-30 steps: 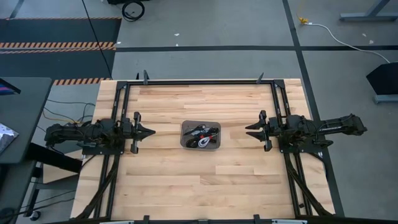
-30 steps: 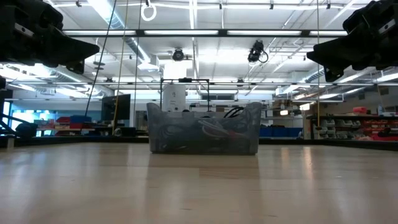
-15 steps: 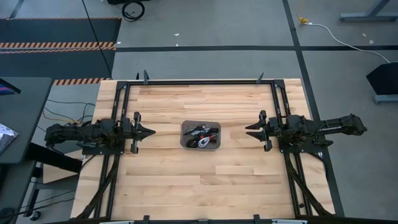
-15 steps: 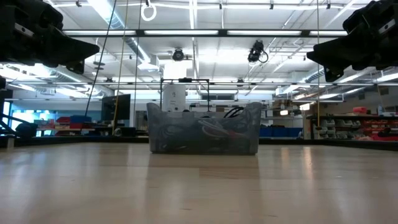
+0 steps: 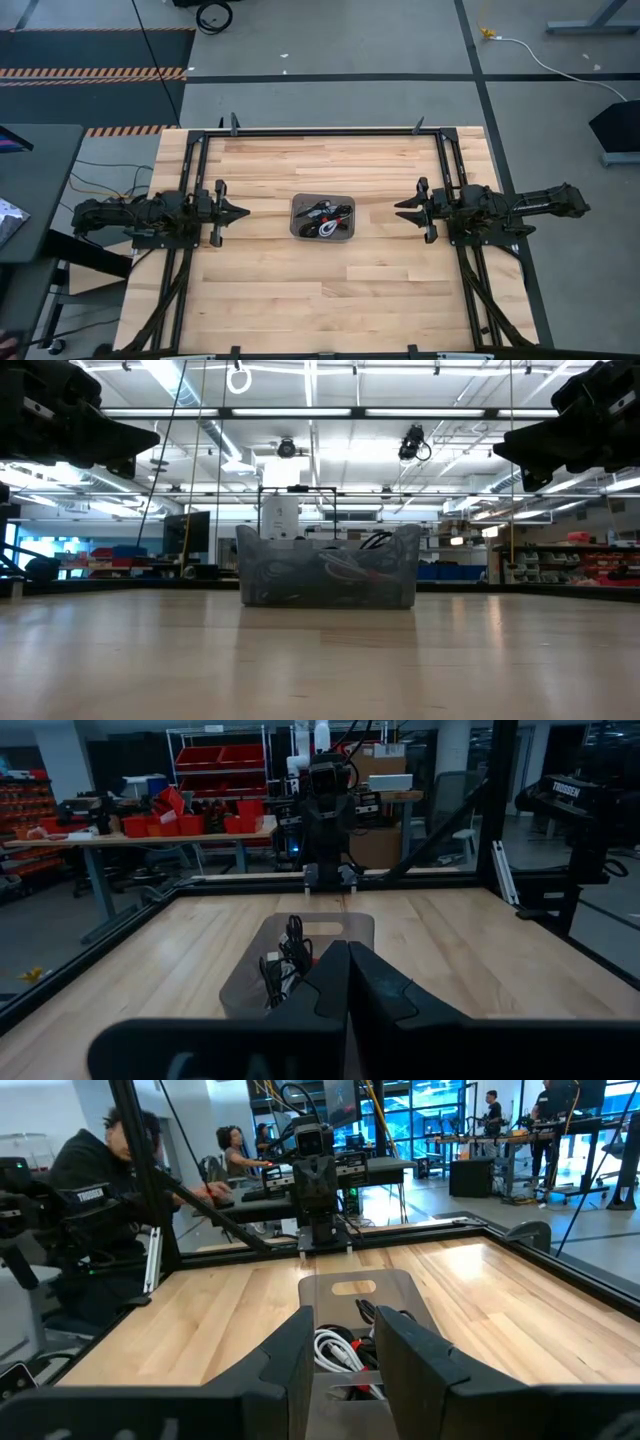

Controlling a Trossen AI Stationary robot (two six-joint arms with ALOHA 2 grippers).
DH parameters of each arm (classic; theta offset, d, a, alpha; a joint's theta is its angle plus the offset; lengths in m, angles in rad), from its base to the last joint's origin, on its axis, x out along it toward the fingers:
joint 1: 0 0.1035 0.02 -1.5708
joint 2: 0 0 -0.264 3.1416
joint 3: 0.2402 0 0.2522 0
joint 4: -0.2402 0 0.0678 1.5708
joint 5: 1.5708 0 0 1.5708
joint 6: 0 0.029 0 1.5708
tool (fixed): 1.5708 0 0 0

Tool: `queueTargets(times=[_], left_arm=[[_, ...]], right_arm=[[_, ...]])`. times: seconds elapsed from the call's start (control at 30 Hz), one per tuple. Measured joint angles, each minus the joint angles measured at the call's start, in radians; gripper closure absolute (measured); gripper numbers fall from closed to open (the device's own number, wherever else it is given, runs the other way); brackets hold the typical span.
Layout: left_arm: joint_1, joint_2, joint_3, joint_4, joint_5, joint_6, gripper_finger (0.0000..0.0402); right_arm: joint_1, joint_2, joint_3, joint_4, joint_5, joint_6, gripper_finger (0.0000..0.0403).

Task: Pick and place USB-C Cables
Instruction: Return to Home Position

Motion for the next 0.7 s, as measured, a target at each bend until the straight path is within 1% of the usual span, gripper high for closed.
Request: queueTargets(times=[0.7], left_arm=[[0.000,0.000,0.000,0.000,0.000,0.000,0.0392]], right_arm=[[0.000,0.000,0.000,0.000,0.000,0.000,0.0289]])
